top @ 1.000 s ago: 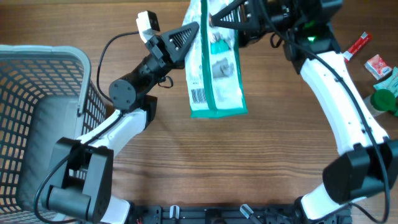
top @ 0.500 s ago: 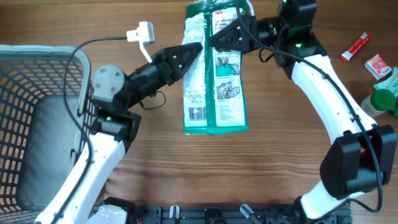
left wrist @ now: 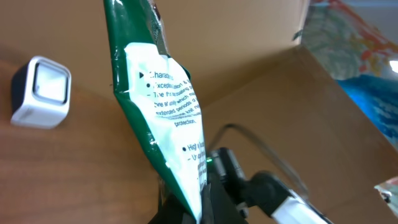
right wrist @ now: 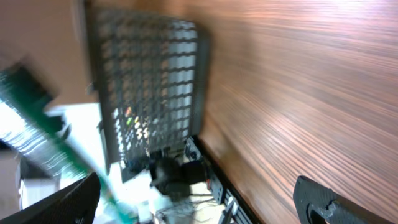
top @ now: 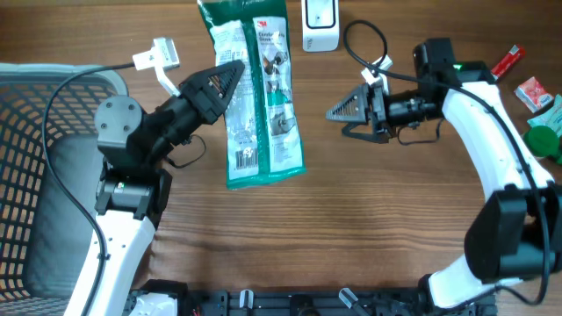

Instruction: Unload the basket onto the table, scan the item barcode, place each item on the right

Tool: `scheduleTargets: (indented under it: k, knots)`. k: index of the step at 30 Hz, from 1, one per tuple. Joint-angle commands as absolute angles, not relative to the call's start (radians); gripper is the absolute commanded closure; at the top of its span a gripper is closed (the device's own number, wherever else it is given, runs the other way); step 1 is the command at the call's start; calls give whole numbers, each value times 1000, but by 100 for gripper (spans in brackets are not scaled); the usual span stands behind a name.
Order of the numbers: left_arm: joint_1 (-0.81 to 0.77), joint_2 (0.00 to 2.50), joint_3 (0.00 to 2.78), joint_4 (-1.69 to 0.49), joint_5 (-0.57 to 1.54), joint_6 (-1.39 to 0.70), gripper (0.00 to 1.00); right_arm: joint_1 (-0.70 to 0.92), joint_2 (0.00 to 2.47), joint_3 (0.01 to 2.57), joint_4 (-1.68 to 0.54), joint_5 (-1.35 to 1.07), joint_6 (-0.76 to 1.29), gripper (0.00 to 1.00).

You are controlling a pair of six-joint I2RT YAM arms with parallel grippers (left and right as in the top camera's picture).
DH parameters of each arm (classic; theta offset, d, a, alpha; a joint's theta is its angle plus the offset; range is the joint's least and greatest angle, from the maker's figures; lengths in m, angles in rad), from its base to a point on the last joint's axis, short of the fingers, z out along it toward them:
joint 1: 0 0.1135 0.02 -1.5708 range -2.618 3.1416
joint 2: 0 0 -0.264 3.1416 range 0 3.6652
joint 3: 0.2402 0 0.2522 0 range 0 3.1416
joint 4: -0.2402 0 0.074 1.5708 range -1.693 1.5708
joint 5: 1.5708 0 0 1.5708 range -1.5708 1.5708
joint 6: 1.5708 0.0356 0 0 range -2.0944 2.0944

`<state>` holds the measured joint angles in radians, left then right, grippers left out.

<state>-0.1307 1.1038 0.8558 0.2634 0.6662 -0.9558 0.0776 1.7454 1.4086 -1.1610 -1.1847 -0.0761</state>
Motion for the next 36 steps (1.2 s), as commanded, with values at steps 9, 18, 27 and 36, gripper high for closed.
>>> scheduleTargets:
  k: [9,18,27,36]
  knots:
    - [-187,1093,864,253,661,-1086,96,289,1730,1412,-692,-1501,-113,0]
    - [-213,1094,864,237,645,-1082,96,371,1736,1412,-485,-1475,174,39]
    - [-268,1047,864,182,634,-803,9,364,1729,1412,-511,-1361,195,95]
    - [-267,822,865,-538,274,-580,0,314,1531,1413,-862,-588,52,95]
